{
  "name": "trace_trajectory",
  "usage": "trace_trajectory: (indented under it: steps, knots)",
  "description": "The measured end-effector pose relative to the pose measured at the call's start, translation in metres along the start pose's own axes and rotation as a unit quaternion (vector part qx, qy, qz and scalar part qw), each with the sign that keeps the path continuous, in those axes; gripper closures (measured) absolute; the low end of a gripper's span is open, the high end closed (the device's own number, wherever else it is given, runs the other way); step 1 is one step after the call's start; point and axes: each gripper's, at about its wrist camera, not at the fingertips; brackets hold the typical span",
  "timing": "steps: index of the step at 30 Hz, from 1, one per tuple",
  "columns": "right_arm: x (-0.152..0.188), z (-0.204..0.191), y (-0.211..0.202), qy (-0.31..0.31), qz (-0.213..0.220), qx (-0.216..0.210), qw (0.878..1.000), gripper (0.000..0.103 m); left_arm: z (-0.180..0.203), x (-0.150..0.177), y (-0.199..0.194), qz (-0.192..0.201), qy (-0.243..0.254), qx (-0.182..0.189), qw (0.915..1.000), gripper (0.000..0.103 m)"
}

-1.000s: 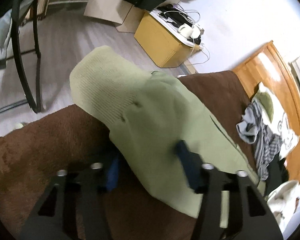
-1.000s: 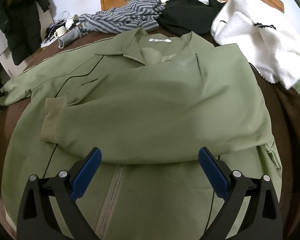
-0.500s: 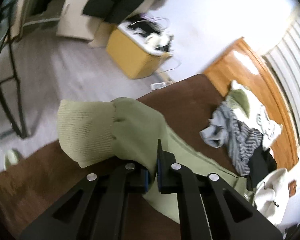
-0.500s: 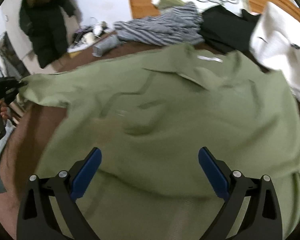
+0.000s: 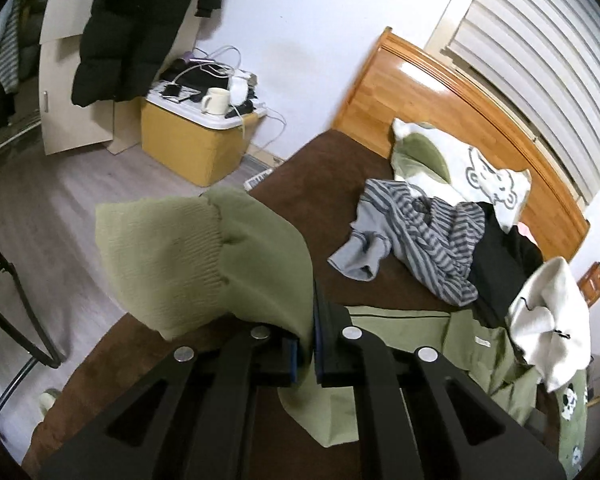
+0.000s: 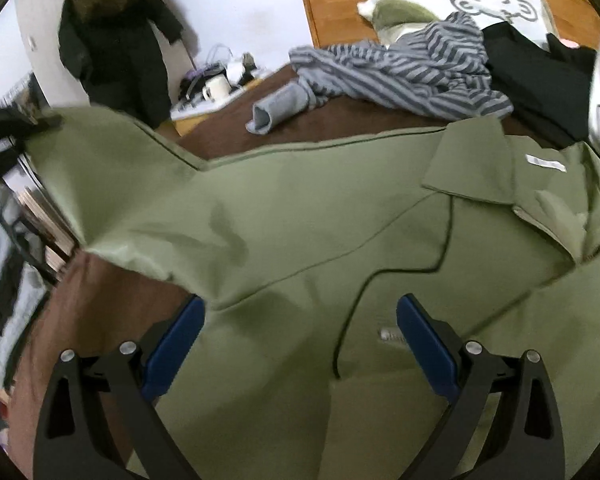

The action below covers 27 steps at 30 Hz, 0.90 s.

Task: Fold large clothes
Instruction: 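Carry the sleeve with the left tool across the jacket front and release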

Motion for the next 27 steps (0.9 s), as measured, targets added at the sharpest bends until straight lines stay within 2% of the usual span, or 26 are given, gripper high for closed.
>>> trace_trajectory:
  steps: [4,8,11,21,27]
  knots:
    - [-0.004,-0.003,0.033,0.002,-0.046,0.007,0.999,0.007,0.003,-0.005,-0.007,-0.003,0.005,0.011,0.9999,0.095]
    - [0.0,-0.013,0.045,-0.018,-0.053,0.043,0.998,0.006,0.019,-0.014,-0.009,-0.007,0.023,0.025,0.9994,0.095]
    - [0.0,-0.016,0.049,-0.023,-0.052,0.054,0.997,0.006,0.038,-0.018,-0.013,-0.008,0.047,0.039,0.9981,0.095]
    - [0.002,-0.011,0.043,-0.017,-0.049,0.052,0.997,0.008,0.105,-0.015,-0.025,-0.017,0.122,0.073,0.9897,0.095]
    - [0.009,-0.001,0.005,-0.004,-0.02,0.039,0.999,0.008,0.144,-0.007,-0.04,-0.018,0.155,0.1,0.9827,0.095]
Point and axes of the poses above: each gripper's, at about its wrist camera, not at the fingertips, and y roughly the way its jaws point, z to its right, x to its underside, and after that the axes turned 8 degrees about -z, right-handed
